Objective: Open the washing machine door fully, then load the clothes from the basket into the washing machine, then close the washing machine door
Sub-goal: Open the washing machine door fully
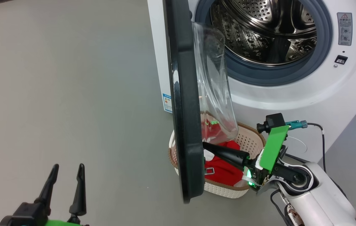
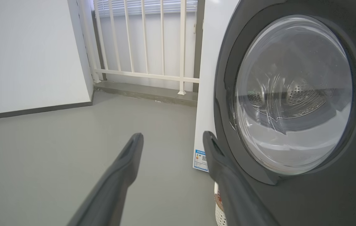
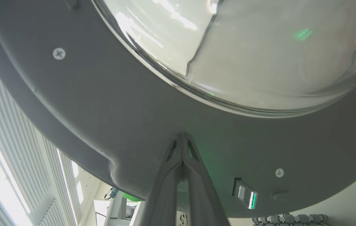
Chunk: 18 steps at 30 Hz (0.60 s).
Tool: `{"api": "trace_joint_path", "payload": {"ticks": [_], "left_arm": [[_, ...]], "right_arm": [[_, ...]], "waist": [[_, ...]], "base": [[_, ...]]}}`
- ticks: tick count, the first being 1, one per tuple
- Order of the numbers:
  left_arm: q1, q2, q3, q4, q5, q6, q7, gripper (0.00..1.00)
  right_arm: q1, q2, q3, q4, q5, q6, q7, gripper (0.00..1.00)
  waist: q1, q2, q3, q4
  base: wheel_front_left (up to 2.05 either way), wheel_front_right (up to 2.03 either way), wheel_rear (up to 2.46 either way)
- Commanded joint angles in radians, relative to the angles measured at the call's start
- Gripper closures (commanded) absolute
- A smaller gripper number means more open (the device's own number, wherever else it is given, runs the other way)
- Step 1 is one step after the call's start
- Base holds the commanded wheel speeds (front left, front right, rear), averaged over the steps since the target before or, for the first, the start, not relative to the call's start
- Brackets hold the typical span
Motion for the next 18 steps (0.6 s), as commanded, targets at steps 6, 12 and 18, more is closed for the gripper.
{"api": "trace_joint_path", "payload": {"ticks": [6, 12, 18], "left_arm": [[-0.015, 0.024, 0.028, -0.019, -0.003, 0.005, -0.008, 0.00], [-0.013, 0.029, 0.024, -0.014, -0.003, 0.006, -0.008, 0.00], [-0.013, 0.037, 0.017, -0.009, -0.005, 0.006, -0.008, 0.00]], "right_arm": [[-0.001, 0.046, 0.010, -0.024, -0.025, 0.002, 0.011, 1.00], [0.005, 0.063, 0.005, -0.020, -0.028, 0.002, 0.015, 1.00], [0.009, 0.079, 0.003, -0.016, -0.030, 0.002, 0.013, 1.00]], "waist": [[0.0000, 0.0000, -0.007, 0.003], [0.0000, 0.0000, -0.018, 0.005], [0.0000, 0.0000, -0.028, 0.011]], "base": [[0.00, 0.00, 0.00], [0.00, 0.00, 0.00], [0.00, 0.00, 0.00]]}}
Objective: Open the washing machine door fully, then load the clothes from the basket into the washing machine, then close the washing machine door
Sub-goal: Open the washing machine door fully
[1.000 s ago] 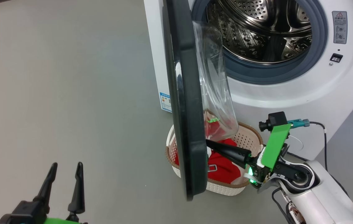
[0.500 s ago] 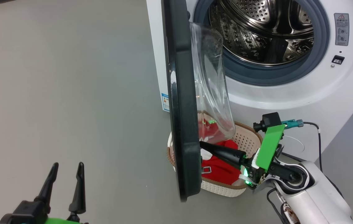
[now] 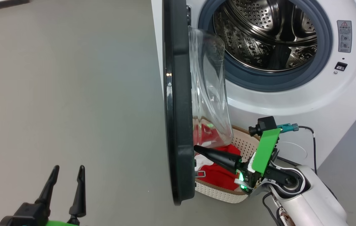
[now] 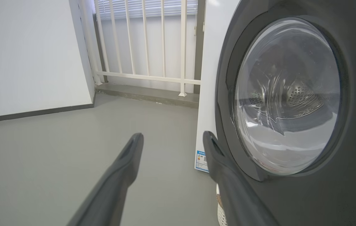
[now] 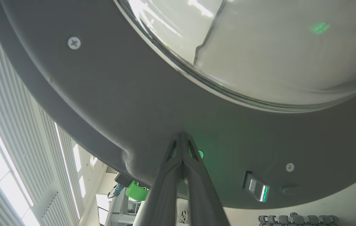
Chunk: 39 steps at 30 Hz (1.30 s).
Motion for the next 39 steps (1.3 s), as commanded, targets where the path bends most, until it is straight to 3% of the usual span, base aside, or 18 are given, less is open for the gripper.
{"api": "trace_joint_path", "payload": {"ticks": [1, 39], "left_arm": [[-0.013, 0.021, 0.029, -0.020, -0.005, 0.006, -0.008, 0.00], [-0.011, 0.032, 0.008, -0.025, -0.029, 0.029, -0.007, 0.00]], "right_arm": [[0.003, 0.033, 0.013, -0.027, -0.005, 0.002, 0.004, 1.00], [-0.024, 0.056, 0.012, -0.020, -0.033, 0.002, -0.018, 1.00]], "waist": [[0.0000, 0.0000, -0.002, 0.003], [0.0000, 0.0000, 0.007, -0.007]], "base": [[0.00, 0.00, 0.00], [0.00, 0.00, 0.00]]}}
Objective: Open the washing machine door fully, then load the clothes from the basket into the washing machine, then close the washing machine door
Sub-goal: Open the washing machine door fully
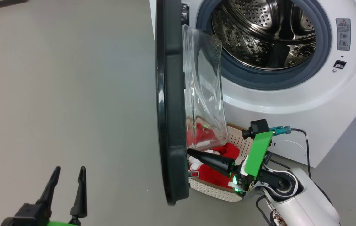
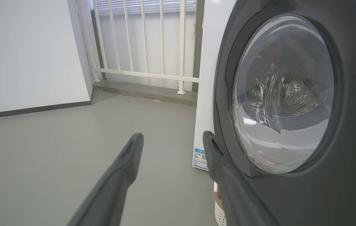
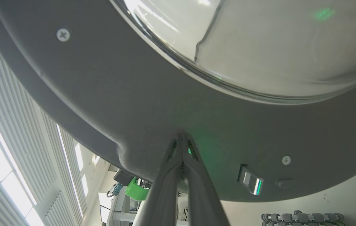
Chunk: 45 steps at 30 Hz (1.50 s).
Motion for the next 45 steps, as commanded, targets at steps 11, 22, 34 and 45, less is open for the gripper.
{"api": "trace_joint_path", "payload": {"ticks": [11, 22, 34, 45], "left_arm": [[-0.013, 0.026, 0.030, -0.025, -0.007, 0.016, -0.008, 0.00], [-0.004, 0.033, 0.027, -0.024, -0.013, 0.020, -0.008, 0.00], [0.016, 0.043, 0.040, -0.045, -0.023, 0.033, -0.008, 0.00], [0.043, 0.047, 0.043, -0.077, -0.023, 0.047, -0.008, 0.00]], "right_arm": [[-0.008, -0.001, -0.023, -0.090, -0.036, 0.002, -0.036, 0.00], [0.039, -0.036, -0.042, -0.219, -0.103, 0.002, -0.154, 0.00], [0.087, -0.153, 0.016, -0.356, -0.279, 0.002, -0.462, 0.00], [0.145, -0.321, 0.136, -0.350, -0.445, 0.002, -0.832, 0.00]], "waist": [[0.0000, 0.0000, -0.010, -0.030], [0.0000, 0.0000, -0.032, -0.073], [0.0000, 0.0000, -0.041, -0.131], [0.0000, 0.0000, -0.057, -0.161]], "base": [[0.00, 0.00, 0.00], [0.00, 0.00, 0.00], [0.00, 0.00, 0.00], [0.00, 0.00, 0.00]]}}
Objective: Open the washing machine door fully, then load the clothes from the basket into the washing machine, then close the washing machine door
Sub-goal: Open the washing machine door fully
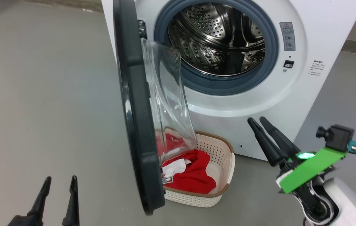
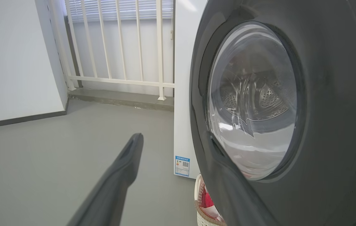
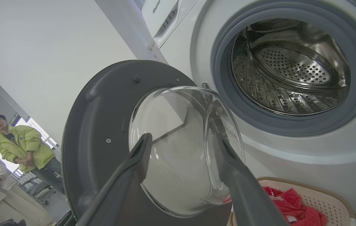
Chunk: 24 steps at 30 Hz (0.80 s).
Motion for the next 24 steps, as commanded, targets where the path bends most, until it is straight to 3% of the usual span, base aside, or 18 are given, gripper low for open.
{"api": "trace_joint_path", "payload": {"ticks": [1, 9, 15, 24], "left_arm": [[-0.019, 0.018, 0.033, -0.034, -0.005, 0.013, -0.008, 0.00], [-0.005, 0.026, 0.032, -0.050, -0.009, 0.018, -0.006, 0.00], [-0.001, 0.031, 0.027, -0.058, -0.013, 0.020, -0.003, 0.00], [0.003, 0.039, 0.021, -0.067, -0.017, 0.026, 0.005, 0.00]], "right_arm": [[0.009, -0.025, 0.023, -0.018, -0.022, 0.002, -0.035, 0.00], [0.055, -0.080, 0.019, 0.048, -0.153, 0.002, -0.169, 0.00], [0.116, -0.025, -0.131, 0.075, -0.300, 0.002, -0.174, 0.00], [0.180, 0.033, -0.204, 0.082, -0.541, 0.002, -0.174, 0.00]], "waist": [[0.0000, -0.0001, -0.002, -0.004], [0.0000, -0.0001, -0.010, -0.013], [0.0000, -0.0001, -0.012, -0.009], [0.0000, -0.0001, -0.014, -0.008]], "base": [[0.00, 0.00, 0.00], [0.00, 0.00, 0.00], [0.00, 0.00, 0.00], [0.00, 0.00, 0.00]]}}
